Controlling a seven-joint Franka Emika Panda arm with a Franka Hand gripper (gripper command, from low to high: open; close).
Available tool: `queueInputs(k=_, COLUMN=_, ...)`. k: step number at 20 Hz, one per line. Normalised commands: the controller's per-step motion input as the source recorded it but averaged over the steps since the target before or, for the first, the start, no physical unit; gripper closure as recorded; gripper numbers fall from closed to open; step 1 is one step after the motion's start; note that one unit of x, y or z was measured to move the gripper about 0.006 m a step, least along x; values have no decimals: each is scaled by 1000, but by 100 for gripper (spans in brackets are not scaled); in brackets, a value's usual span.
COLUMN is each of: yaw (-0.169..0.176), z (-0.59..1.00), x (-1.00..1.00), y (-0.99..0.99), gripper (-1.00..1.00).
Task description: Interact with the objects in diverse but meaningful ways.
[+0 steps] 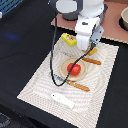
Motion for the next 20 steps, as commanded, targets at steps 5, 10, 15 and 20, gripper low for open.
queueInputs(k=5, yaw=-1, z=1000, x=-1, y=27, gripper=-100)
queueInputs(k=10, yaw=-31, z=1000, x=16, y=-142, gripper=-100)
queueInputs(k=15, yaw=-40, z=649, x=206, y=-594, gripper=-100)
queueInputs(k=20, yaw=-31, z=369, x=269, y=-883, gripper=-100)
